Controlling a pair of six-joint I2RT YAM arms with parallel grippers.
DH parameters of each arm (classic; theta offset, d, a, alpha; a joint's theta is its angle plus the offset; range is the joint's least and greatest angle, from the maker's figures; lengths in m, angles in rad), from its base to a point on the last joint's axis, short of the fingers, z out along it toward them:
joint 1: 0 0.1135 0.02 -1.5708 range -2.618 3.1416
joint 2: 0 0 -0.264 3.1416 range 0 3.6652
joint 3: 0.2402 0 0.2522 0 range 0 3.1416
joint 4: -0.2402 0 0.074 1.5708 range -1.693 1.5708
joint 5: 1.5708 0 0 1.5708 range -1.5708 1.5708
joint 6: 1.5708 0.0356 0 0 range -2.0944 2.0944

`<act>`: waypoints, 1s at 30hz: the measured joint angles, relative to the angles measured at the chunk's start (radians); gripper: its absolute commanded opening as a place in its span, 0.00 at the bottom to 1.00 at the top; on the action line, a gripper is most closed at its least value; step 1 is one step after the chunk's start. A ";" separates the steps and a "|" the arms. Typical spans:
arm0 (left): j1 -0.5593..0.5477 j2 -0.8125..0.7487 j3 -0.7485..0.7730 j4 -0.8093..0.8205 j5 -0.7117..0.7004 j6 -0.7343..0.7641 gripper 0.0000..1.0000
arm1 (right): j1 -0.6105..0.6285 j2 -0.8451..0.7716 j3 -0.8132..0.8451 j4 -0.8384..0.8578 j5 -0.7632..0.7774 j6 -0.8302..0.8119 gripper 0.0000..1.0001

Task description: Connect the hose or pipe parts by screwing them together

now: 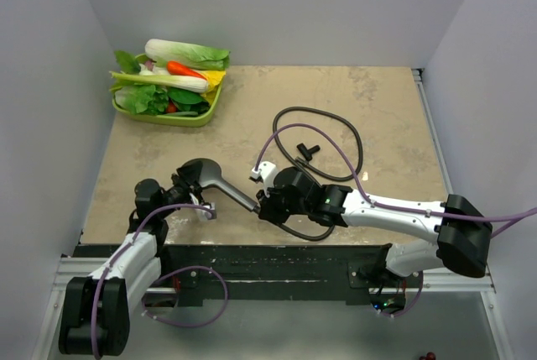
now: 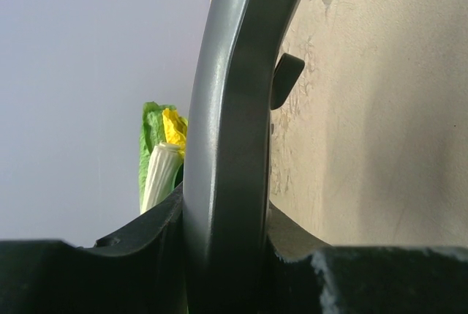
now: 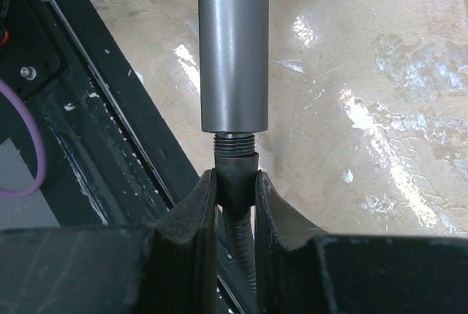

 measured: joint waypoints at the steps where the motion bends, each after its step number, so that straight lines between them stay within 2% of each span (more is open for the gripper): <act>1: 0.001 -0.002 0.000 0.000 -0.001 0.000 0.00 | 0.000 0.000 0.000 0.002 0.000 0.000 0.00; 7: 0.004 -0.004 0.000 0.001 -0.005 0.000 0.00 | 0.000 0.007 0.000 0.013 0.002 0.000 0.05; 30: 0.008 -0.014 0.000 -0.007 -0.015 0.032 0.00 | 0.002 0.018 0.000 0.047 0.039 0.002 0.03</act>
